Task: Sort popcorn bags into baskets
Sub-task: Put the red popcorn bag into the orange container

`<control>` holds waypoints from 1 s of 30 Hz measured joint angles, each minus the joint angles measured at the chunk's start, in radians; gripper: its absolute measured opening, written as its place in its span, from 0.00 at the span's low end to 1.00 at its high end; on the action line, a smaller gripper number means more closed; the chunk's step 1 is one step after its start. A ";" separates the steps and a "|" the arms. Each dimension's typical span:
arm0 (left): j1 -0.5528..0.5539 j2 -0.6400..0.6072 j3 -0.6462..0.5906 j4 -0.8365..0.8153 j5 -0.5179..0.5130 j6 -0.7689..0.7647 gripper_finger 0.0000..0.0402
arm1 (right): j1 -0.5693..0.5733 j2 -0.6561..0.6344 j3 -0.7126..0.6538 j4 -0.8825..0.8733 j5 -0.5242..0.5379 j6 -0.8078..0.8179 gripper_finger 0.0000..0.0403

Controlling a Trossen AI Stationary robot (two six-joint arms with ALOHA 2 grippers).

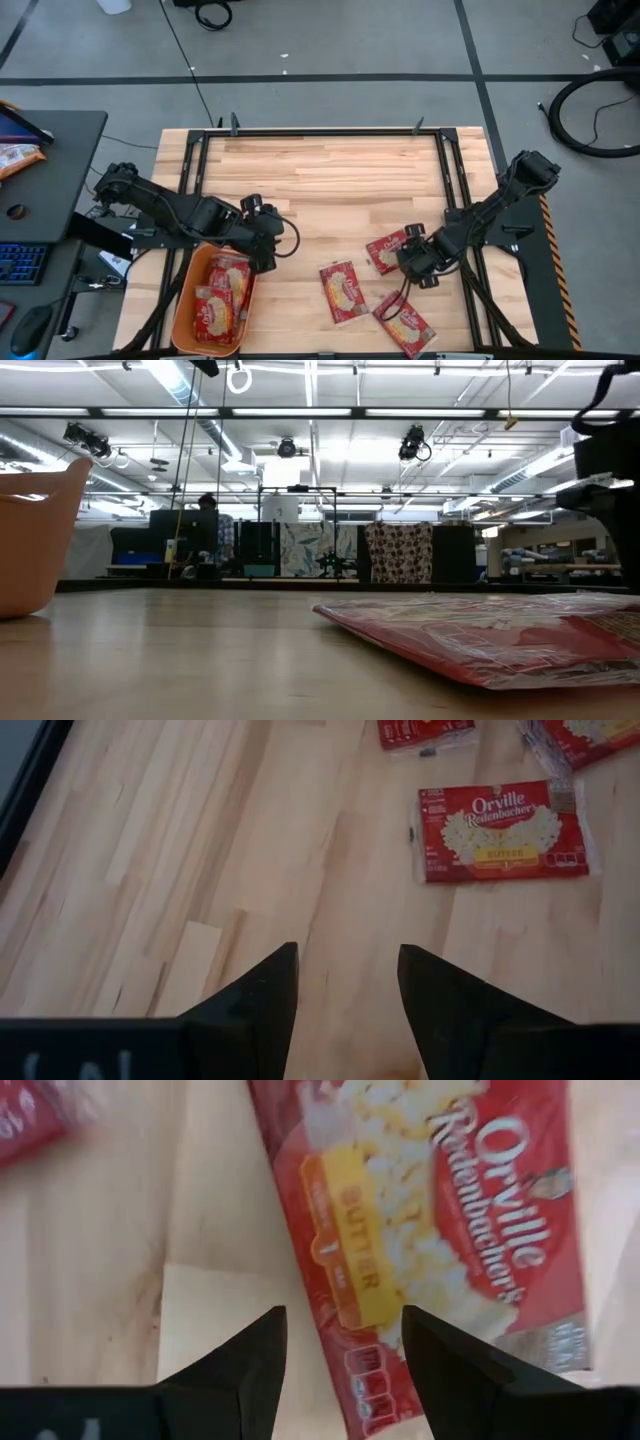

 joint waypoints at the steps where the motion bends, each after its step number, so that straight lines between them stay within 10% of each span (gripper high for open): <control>1: 0.000 0.000 0.000 0.000 0.000 0.000 0.44 | 0.005 0.000 -0.010 0.005 -0.001 0.002 0.50; 11: 0.000 0.000 0.000 0.001 0.000 -0.002 0.44 | 0.014 -0.003 -0.087 0.069 0.059 -0.059 0.47; 23: 0.000 0.000 0.000 0.034 -0.007 0.000 0.44 | 0.012 0.000 -0.077 0.078 0.028 -0.060 0.05; 30: 0.000 0.000 0.000 0.140 -0.061 0.078 0.44 | 0.005 0.003 0.041 -0.027 -0.013 -0.079 0.08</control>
